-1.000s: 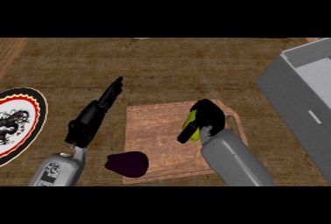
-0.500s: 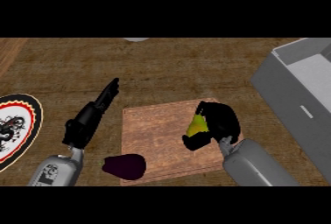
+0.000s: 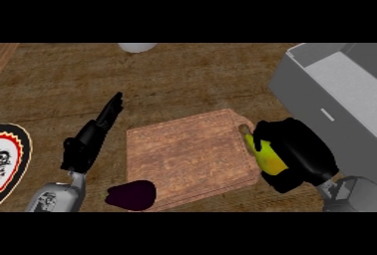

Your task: Pick the pear from the cutting board and place it in the cardboard box

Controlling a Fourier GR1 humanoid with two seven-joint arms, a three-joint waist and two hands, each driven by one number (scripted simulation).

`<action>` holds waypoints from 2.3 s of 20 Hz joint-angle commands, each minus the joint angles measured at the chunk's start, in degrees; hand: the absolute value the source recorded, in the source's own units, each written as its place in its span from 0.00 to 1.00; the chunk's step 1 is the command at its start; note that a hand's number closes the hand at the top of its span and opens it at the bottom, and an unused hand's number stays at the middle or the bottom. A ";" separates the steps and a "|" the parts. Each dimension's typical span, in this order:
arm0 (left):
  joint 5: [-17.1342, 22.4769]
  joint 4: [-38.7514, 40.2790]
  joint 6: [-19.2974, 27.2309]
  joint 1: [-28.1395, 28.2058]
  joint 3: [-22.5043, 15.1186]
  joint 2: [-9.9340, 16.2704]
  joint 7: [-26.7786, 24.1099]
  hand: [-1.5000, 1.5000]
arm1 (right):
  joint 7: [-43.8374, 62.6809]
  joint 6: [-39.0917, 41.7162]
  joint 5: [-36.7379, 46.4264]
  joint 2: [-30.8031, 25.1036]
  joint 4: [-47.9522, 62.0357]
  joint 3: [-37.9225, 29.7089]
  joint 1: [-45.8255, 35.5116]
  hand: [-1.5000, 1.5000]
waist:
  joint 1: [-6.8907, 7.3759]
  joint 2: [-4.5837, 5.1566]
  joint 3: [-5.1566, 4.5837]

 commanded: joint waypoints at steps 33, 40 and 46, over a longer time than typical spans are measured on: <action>-1.06 -3.78 -3.10 -3.75 -1.97 -2.54 4.27 0.50 | -47.96 23.22 -52.89 -33.31 18.23 -69.27 26.94 1.00 | 7.11 2.53 -0.40; -1.89 -2.67 -5.62 0.25 -0.85 -2.03 -1.71 0.50 | -50.69 18.88 -42.43 -30.54 26.64 -64.13 18.77 1.00 | 7.91 2.64 -0.37; -3.63 -4.47 -2.86 -5.06 -1.82 -6.06 4.67 0.50 | -46.61 11.79 -33.85 -25.70 25.46 -53.22 10.12 1.00 | 8.38 2.70 -0.36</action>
